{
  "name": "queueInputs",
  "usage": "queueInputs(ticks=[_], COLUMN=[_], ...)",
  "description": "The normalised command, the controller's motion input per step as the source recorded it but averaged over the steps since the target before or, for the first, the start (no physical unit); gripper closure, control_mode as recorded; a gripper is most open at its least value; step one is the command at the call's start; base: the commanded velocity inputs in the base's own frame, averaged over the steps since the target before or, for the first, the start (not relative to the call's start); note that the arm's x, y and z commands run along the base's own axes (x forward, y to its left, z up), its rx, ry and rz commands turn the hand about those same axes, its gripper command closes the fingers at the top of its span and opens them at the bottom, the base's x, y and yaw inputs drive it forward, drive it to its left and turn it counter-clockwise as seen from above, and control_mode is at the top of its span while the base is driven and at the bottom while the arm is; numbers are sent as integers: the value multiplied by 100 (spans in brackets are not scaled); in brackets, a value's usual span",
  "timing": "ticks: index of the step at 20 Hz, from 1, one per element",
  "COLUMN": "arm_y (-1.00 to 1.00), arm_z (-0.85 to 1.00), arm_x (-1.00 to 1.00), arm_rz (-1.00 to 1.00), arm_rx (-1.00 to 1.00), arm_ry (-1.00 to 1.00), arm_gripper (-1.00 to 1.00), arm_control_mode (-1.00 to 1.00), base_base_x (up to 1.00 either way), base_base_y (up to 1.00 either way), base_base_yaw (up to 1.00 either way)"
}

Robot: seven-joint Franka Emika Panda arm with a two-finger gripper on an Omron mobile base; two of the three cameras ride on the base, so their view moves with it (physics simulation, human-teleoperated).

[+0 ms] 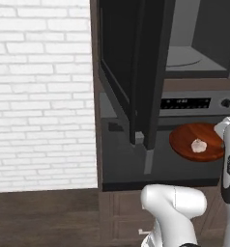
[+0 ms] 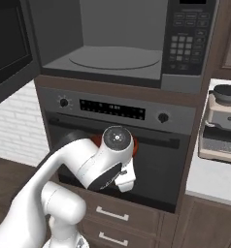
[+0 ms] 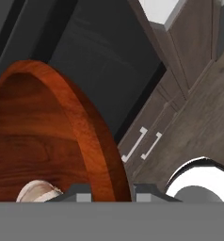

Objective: Pick the garlic from the sink and place it in the bowl. Then pick the bowl and place it in the microwave. Then close the microwave door and press the start button.

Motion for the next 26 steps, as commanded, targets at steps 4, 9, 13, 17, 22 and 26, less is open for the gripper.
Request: queueInputs(ticks=[4,9,13,17,22,26], arm_y=[0,0,0,0,5,19], arm_z=[0,0,0,2,42,73], arm_x=[0,0,0,-23,-76,-23], arm_rz=[0,0,0,-1,0,-8], arm_rx=[0,0,0,7,16,16], arm_ry=[0,0,0,-8,-14,-3], arm_gripper=[100,100,100,100,100,100], arm_control_mode=[100,100,100,-100,-100,-100], base_base_x=[26,52,9,0,0,0], base_base_y=[3,6,0,0,0,0], base_base_yaw=[-3,-3,-1,0,0,0])
